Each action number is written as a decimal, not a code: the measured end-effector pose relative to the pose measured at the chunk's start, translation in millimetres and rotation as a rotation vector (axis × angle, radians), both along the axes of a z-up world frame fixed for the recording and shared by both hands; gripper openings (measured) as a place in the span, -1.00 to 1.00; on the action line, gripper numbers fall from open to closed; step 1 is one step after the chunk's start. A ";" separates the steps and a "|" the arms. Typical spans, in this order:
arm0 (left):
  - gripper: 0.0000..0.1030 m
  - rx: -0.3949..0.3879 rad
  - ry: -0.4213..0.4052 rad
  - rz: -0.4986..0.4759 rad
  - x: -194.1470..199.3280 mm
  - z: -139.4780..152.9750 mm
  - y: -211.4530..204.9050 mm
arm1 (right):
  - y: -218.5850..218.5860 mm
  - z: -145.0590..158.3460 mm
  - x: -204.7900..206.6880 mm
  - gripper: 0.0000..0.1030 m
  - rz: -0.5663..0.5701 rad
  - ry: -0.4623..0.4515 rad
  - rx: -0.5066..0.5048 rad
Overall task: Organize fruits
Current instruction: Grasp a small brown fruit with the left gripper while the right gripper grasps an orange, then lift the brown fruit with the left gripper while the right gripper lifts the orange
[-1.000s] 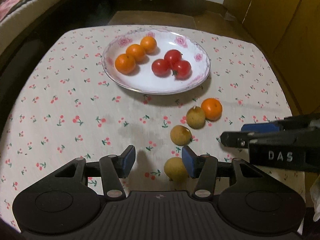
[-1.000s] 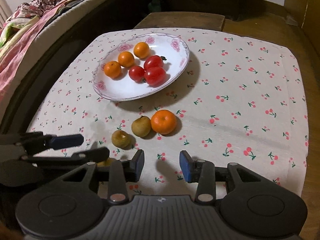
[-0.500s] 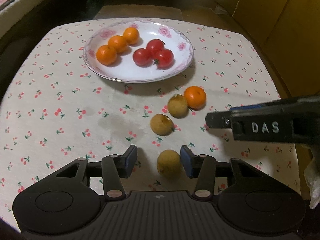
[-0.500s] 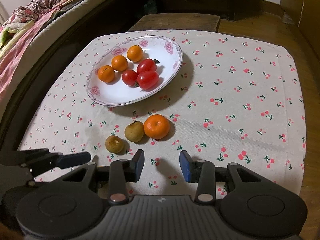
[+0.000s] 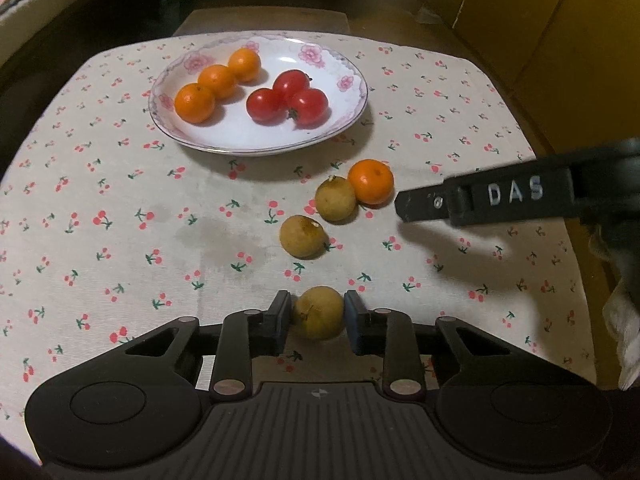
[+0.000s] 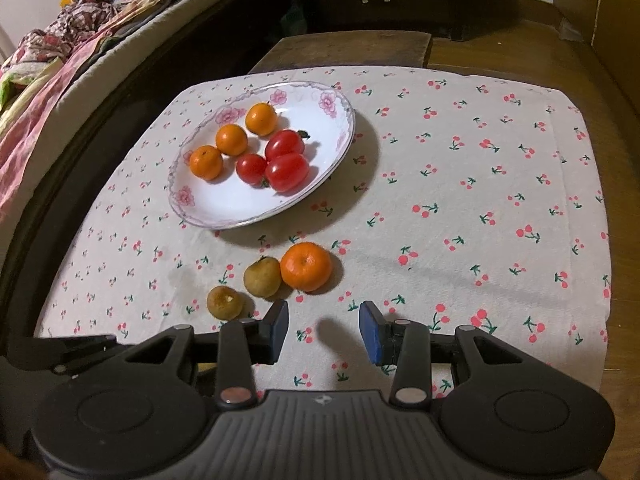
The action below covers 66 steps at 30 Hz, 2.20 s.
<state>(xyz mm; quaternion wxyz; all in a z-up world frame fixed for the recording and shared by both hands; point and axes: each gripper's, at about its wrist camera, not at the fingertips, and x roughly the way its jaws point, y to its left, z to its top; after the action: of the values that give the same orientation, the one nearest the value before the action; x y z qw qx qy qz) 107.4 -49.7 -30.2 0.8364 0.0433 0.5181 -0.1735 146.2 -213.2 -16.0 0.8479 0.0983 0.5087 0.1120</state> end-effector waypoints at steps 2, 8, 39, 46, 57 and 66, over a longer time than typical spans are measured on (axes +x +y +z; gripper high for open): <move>-0.30 -0.003 0.001 0.005 0.4 0.2 1.0 | -2.3 0.6 2.9 -0.24 -0.010 -0.002 0.004; -0.30 -0.012 0.009 0.011 1.5 0.3 4.4 | 3.5 1.2 16.3 -0.24 -0.013 -0.023 0.006; -0.19 -0.039 0.020 0.006 5.3 -2.3 6.2 | 23.9 -24.6 37.5 0.73 0.028 -0.048 -0.059; -0.14 -0.051 0.027 0.006 6.2 -2.1 7.6 | 19.0 -26.2 40.6 1.00 0.030 -0.015 -0.020; -0.08 -0.056 0.028 0.006 5.6 -1.6 7.5 | 13.7 -20.2 39.2 0.42 -0.009 0.002 -0.066; 0.01 -0.058 0.027 0.013 5.8 -1.0 8.5 | 41.2 -17.8 24.6 -0.37 0.077 -0.059 -0.228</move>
<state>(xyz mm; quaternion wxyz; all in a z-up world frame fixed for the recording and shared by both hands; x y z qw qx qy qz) 113.2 -41.2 -31.3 0.8315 0.0132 0.5242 -0.1836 170.8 -172.0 -33.8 0.8633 -0.0214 0.4964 0.0886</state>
